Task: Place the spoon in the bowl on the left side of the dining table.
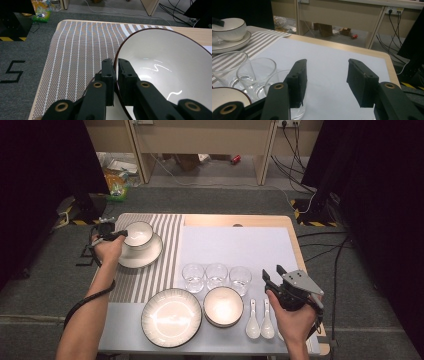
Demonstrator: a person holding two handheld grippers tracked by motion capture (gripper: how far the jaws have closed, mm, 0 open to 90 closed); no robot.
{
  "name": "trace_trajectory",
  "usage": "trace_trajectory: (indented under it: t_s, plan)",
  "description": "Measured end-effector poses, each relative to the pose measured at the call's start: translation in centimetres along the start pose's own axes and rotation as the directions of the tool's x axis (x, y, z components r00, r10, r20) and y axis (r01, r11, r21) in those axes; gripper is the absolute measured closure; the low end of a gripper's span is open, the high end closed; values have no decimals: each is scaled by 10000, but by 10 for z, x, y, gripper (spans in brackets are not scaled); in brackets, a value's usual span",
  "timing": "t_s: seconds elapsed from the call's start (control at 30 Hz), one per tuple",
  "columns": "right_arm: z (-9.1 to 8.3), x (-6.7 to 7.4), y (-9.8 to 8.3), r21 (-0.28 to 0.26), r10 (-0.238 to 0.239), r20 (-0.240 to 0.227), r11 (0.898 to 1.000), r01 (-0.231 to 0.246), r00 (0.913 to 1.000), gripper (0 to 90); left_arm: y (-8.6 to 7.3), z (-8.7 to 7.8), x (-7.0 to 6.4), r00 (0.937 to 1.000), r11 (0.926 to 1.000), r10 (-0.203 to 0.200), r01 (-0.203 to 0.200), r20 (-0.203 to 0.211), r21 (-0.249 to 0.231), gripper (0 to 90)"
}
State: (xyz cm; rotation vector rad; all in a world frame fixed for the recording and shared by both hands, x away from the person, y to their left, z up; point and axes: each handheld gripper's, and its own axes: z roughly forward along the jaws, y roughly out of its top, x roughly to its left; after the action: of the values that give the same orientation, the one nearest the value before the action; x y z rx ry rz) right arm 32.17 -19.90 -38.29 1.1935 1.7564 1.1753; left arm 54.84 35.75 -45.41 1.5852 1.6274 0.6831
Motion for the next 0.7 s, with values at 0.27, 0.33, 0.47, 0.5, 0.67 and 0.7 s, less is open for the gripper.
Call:
trace_trajectory:
  t_s: [0.27,0.33,0.47,0.5,0.67,0.7]
  plan:
    - [0,0,0,5,0,7,10000,0,10000,506,0,2,0,9999,9999,-103,103,22,33,831]
    - [0,0,0,-2,-59,19,10000,59,10000,506,0,2,0,9999,9999,-146,146,71,76,830]
    - [0,0,0,32,-55,21,10000,55,10000,506,1,3,-1,9997,9996,-254,253,53,129,830]
    - [0,0,0,32,-65,24,10000,64,10000,506,1,4,0,9996,9995,-278,277,64,159,829]
    - [0,0,0,44,-15,10,10000,15,10000,506,1,4,2,9987,9987,-481,477,183,188,828]
    - [0,0,0,51,-55,19,10000,55,10000,506,1,5,2,9984,9984,-540,537,182,181,827]
